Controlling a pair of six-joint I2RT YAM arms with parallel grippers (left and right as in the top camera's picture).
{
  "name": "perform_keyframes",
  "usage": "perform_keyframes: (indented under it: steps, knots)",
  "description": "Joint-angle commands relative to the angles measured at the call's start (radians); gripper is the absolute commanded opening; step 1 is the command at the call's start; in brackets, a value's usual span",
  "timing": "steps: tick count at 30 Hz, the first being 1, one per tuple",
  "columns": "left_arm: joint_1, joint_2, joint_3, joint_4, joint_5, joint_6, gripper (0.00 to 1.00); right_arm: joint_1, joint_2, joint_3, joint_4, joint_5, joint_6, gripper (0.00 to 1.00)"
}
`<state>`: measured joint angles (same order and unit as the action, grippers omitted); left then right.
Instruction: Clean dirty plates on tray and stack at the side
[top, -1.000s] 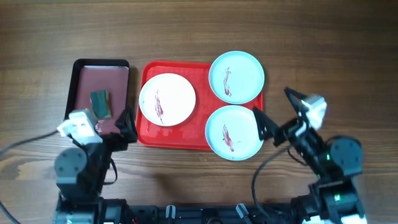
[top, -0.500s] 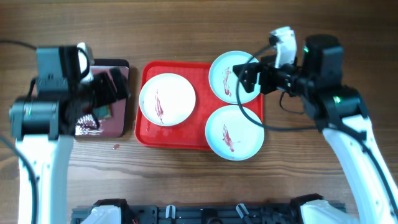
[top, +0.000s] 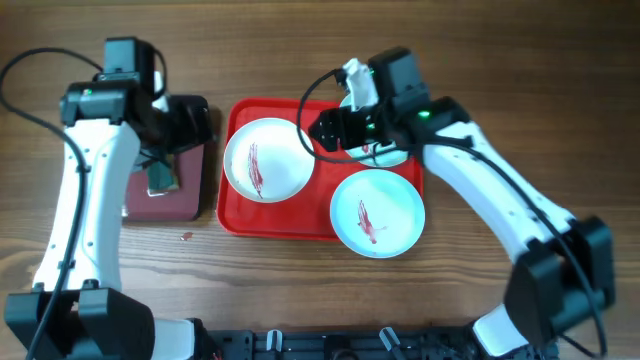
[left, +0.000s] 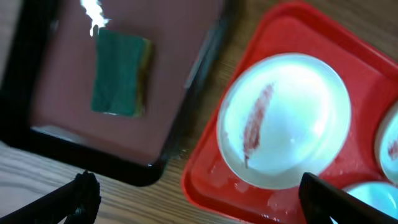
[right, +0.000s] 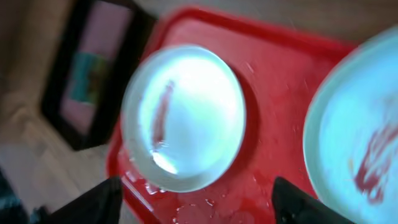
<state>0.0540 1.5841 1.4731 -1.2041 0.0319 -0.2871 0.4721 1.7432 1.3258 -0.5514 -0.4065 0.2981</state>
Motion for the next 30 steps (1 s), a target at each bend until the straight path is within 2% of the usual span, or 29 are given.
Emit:
perform_keyframes:
  steps: [1, 6, 13, 22, 24, 27, 30]
  knots:
    - [0.101, -0.009, 0.013, 0.003, -0.048, -0.036, 1.00, 0.067, 0.092, 0.023, -0.006, 0.214, 0.174, 0.71]
    - [0.200, -0.009, 0.013, 0.018, -0.053, -0.035, 1.00, 0.118, 0.203, 0.023, 0.032, 0.280, 0.236, 0.55]
    - [0.237, -0.001, 0.013, 0.048, -0.095, -0.035, 1.00, 0.122, 0.299, 0.023, 0.084, 0.279, 0.278, 0.41]
    - [0.237, 0.019, 0.013, 0.058, -0.097, -0.035, 1.00, 0.158, 0.355, 0.023, 0.148, 0.280, 0.281, 0.35]
    - [0.237, 0.023, 0.013, 0.060, -0.097, -0.035, 1.00, 0.160, 0.356, 0.023, 0.147, 0.280, 0.282, 0.27]
    - [0.236, 0.045, 0.006, 0.059, -0.097, -0.035, 0.97, 0.160, 0.356, 0.023, 0.142, 0.280, 0.282, 0.06]
    - [0.237, 0.072, -0.026, 0.060, -0.097, -0.035, 0.94, 0.160, 0.356, 0.023, 0.140, 0.280, 0.289, 0.04]
